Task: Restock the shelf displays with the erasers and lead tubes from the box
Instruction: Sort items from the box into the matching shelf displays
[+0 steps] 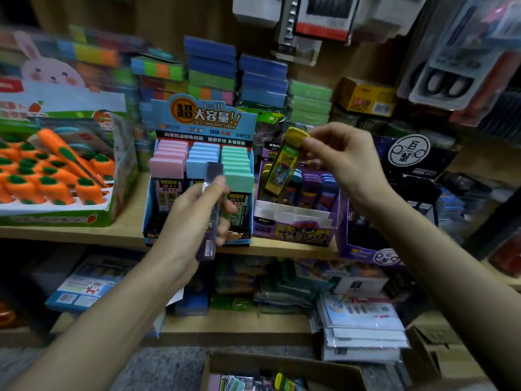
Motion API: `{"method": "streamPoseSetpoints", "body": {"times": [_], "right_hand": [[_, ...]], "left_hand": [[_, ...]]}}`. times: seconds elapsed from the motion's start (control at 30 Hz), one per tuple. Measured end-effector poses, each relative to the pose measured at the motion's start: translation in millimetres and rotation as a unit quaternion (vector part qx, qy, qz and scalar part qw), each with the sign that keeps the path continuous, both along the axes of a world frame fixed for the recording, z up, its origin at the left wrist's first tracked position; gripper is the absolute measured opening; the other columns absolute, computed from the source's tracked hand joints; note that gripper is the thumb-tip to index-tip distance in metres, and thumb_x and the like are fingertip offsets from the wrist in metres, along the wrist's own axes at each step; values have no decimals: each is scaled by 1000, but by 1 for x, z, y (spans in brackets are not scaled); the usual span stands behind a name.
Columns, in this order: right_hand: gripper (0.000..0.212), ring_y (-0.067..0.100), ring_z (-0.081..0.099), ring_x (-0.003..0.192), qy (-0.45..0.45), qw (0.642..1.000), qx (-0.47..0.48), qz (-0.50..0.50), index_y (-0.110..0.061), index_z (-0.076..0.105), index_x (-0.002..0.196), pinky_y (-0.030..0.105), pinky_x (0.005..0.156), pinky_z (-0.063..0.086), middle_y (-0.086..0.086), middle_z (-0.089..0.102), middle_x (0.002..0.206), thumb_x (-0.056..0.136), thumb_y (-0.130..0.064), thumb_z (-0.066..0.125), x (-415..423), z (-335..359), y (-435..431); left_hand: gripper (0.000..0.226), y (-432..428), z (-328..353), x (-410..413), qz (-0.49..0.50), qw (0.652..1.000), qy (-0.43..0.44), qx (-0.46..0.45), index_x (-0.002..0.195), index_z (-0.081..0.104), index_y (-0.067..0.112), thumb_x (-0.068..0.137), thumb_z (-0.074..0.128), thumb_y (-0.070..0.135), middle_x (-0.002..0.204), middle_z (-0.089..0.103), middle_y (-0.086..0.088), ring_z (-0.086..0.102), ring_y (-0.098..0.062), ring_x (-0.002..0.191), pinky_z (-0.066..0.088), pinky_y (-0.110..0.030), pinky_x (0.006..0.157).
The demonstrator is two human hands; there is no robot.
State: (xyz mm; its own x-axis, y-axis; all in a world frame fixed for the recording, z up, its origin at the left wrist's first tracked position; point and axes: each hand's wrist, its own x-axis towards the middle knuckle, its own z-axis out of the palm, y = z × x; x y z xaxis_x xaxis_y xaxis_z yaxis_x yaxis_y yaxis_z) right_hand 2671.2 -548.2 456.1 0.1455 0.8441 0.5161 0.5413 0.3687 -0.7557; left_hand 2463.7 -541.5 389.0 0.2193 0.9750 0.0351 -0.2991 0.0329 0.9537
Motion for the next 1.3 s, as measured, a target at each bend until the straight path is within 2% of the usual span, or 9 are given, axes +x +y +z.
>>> {"method": "streamPoseSetpoints", "body": {"times": [0.13,0.27,0.47,0.7,0.8,0.93,1.17,1.23,1.3], "right_hand": [[13,26,65,89,-45,997,19,-53,-7,65,101,36,78,56,10,67,93,90,-11,61,7,-14,22],[13,12,63,85,-101,991,54,-76,-11,67,102,24,78,53,-4,66,88,90,-13,61,7,-29,30],[20,23,55,96,-261,959,32,-101,-4,70,99,31,83,41,11,62,99,88,-19,64,0,-46,40],[22,24,46,107,-305,939,-32,-153,-9,64,102,36,92,40,10,52,107,86,-24,66,-7,-48,42],[19,12,49,94,-227,968,-15,-109,-12,64,101,25,81,38,5,55,101,91,-28,60,-12,-45,21],[20,3,57,78,48,990,-111,67,-19,69,87,19,71,44,-3,65,82,94,-30,54,-19,-46,-25],[8,4,57,65,188,974,-123,26,-13,66,82,15,59,44,-5,61,69,88,-15,62,19,-52,-69],[7,4,59,59,210,971,-116,13,-12,65,81,14,53,44,-5,63,66,88,-12,62,38,-46,-76],[9,7,61,64,181,980,-75,-37,-18,66,79,17,57,44,-5,65,68,87,-14,64,66,-37,-79]], "left_hand": [[22,1,-1,-4,-13,1000,11,3,96,58,12,97,44,29,60,57,0,44,-8,39,34,-19,35],[27,1,0,-5,-33,999,4,11,97,60,12,98,41,32,58,58,0,44,-8,40,36,-20,36],[27,0,-2,-2,-39,999,17,22,98,63,15,97,42,33,59,60,1,47,-8,42,38,-19,37],[28,-5,-2,5,-51,997,31,44,99,63,15,97,43,34,61,62,2,50,-8,44,40,-19,39],[29,-10,-3,16,-68,995,41,54,98,63,15,98,42,34,62,63,1,50,-8,45,41,-18,40],[28,-20,-5,40,-103,989,74,77,99,60,14,99,39,33,60,63,0,47,-8,42,39,-19,39],[19,-31,-10,90,-163,960,166,158,89,51,18,98,41,33,63,65,-1,51,-11,45,41,-22,44],[19,-30,-12,102,-134,925,259,243,92,51,22,96,42,38,70,65,3,58,-9,58,44,-24,52],[20,-26,-17,113,-79,853,379,350,101,51,25,94,43,43,85,63,10,60,-7,79,48,-32,66]]}}
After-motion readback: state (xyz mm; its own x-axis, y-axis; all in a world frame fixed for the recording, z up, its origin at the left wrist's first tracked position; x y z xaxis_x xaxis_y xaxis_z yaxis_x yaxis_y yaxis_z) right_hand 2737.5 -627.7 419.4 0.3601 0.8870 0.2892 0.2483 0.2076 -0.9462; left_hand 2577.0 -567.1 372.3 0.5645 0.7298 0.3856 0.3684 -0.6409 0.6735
